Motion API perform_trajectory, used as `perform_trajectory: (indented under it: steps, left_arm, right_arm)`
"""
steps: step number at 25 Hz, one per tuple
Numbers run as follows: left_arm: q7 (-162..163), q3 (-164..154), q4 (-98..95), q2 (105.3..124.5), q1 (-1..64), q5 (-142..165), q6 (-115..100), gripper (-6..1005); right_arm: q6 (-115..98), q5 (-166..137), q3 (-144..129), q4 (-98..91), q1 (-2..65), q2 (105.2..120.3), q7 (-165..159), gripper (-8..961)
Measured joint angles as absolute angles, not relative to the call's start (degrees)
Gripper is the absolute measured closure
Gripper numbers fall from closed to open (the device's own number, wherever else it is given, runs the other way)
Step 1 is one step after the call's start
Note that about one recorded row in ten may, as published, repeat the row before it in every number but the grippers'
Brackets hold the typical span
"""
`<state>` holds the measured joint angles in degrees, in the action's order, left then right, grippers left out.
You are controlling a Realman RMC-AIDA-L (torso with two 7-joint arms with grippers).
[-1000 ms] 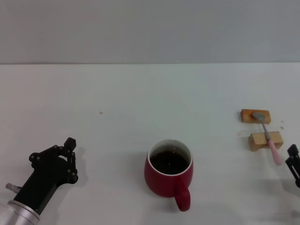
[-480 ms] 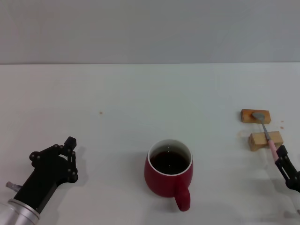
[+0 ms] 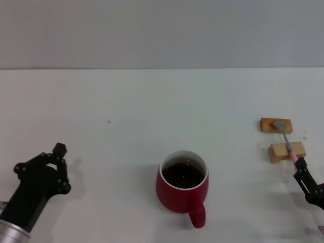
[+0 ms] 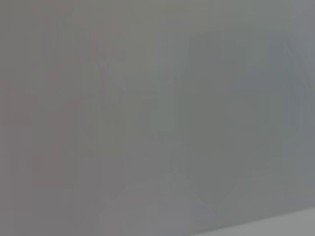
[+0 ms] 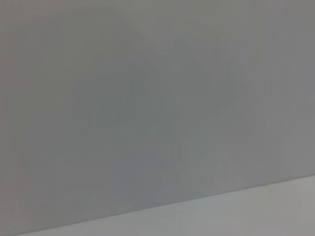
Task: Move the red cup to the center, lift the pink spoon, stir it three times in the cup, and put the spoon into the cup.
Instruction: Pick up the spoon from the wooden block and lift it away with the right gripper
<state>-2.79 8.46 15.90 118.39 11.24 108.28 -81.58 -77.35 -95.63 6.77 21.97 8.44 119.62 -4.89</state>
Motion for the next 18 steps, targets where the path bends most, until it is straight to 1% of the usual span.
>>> perform_trajectory:
  steps: [8, 18]
  left_arm:
    - [-2.6, 10.5, 16.0, 118.39, 9.6, 108.3, -84.2, 999]
    - [-2.6, 11.0, 15.9, 118.38, 9.5, 108.3, -84.3, 999]
  right_arm:
    - [-76.8, -95.6, 6.7, 22.2, 8.5, 119.62, -4.9, 136]
    - [-74.2, -95.6, 6.7, 22.3, 9.5, 119.62, -4.9, 136]
